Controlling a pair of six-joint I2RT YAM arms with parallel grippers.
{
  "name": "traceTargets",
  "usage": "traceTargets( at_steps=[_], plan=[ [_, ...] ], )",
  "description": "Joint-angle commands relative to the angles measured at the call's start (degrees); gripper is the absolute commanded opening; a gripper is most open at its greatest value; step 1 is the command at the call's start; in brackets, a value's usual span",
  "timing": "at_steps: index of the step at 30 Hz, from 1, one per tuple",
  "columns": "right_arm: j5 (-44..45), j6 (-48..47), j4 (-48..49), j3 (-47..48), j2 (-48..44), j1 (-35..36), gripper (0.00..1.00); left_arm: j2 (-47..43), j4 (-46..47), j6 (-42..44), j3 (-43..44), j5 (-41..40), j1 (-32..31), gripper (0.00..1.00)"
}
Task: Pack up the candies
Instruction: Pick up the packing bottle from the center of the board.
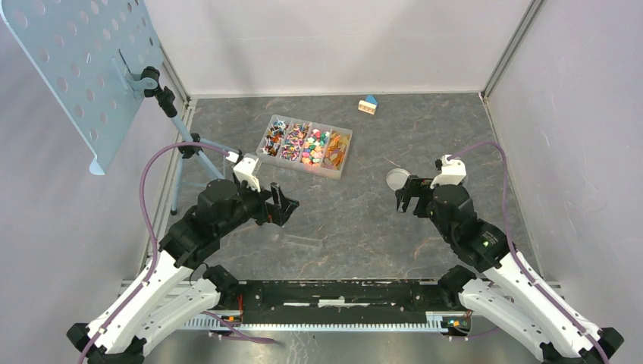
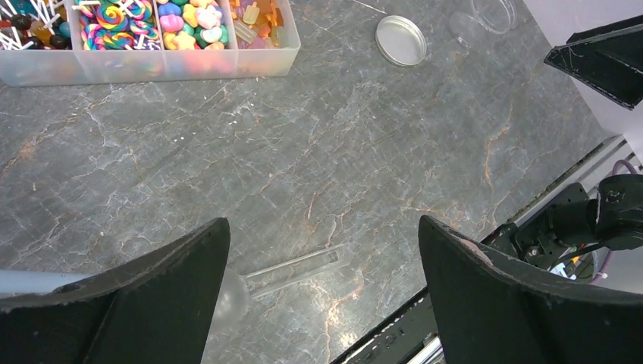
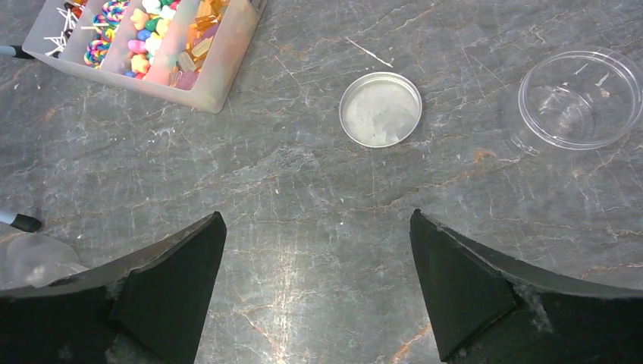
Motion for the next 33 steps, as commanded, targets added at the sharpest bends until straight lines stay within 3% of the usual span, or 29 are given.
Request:
traceTargets(
  at_steps=[1,11,16,21,27,29,33],
  plan=[
    [1.57,0.09,1.84,-0.13,-1.29,0.21,0.98,0.09,2.51,1.07,0.01,-0.7,0.25,1.0],
    [6.58,-0.21,7.14,-2.29,-0.47,0.21,0.98,1.48,0.6,2.69,1.61,-3.44,0.21,1.0],
    [8.44,4.97,12.5,-2.92,4.43,0.25,0.98,2.52,0.34,3.9,2.28,-4.28,0.21,1.0],
    [-6.99,-10.02,26.79,-3.32,12.24,0.3,0.94,7.97,-4.54,4.53,6.62,-5.49,0.24,1.0],
    [-24.86,-18.21,37.48,-4.32,21.57,0.25,0.91,7.85,-4.75,5.56,4.67,-2.99,0.25,1.0],
    [-21.26,-18.9,34.7,-2.07,24.68,0.23,0.89,6.11,-3.6,5.21,2.75,-3.61,0.23,1.0],
    [-3.5,-14.14,25.47,2.73,28.59,-0.34,0.9,3.39,-3.24,5.41,2.01,-4.01,0.25,1.0]
  ],
)
